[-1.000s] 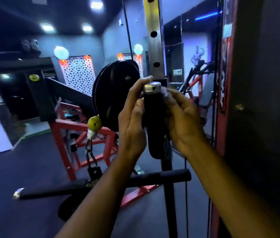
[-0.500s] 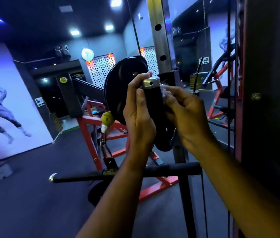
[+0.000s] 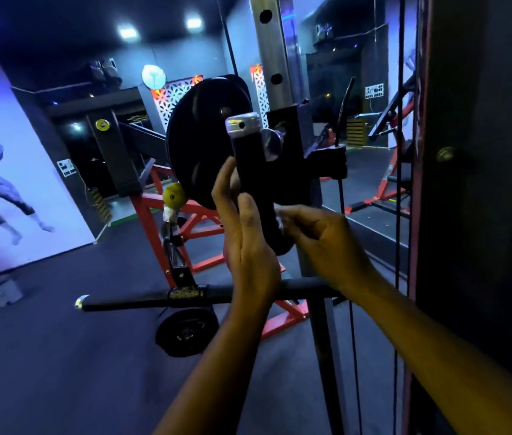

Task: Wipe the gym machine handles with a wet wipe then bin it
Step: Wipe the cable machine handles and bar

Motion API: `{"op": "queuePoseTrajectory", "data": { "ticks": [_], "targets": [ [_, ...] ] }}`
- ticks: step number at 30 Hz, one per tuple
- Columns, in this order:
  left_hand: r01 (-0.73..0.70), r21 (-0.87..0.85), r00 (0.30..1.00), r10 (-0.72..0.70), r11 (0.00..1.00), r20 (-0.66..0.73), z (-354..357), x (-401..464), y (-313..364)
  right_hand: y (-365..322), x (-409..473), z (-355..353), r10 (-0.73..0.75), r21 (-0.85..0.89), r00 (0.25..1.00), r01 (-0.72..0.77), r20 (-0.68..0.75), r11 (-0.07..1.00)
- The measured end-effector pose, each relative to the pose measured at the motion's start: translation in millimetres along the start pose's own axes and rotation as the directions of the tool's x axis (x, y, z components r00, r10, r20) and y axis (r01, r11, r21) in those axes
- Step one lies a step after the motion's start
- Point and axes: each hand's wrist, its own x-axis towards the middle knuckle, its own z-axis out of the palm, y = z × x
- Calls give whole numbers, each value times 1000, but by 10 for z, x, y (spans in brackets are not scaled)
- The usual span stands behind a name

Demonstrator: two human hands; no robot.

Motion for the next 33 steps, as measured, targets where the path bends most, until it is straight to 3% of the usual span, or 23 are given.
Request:
{"op": "queuePoseTrajectory", "data": {
  "ticks": [6,11,14,17,22,26,29,33],
  "targets": [
    [133,-14,991,-132,991,22,-2,-223,-226,282,-4,-176,-213,-258,956,262,204,930],
    [169,-58,985,-166,984,46,-19,-241,-123,498,171,-368,-347,-574,856,515,383,636],
    [165,-86,986,-161,983,46,-60,-275,-147,595,291,-450,-309,-683,887,461,342,567],
    [158,-103,986,-151,982,73,-102,-292,-165,675,282,-407,-270,-690,940,339,211,640],
    [157,-94,986,-150,983,76,-154,-270,-268,464,-81,8,-132,-462,975,35,-178,886],
    [132,-85,991,-128,988,46,-147,-244,-303,321,-260,219,79,-199,909,-174,-410,964],
    [116,-77,993,-114,990,36,-128,-240,-285,378,-158,249,395,156,743,-373,-541,915],
    [76,-22,994,-74,997,84,-176,-249,-286,550,-17,248,712,558,576,-462,-402,689]
  ]
}}
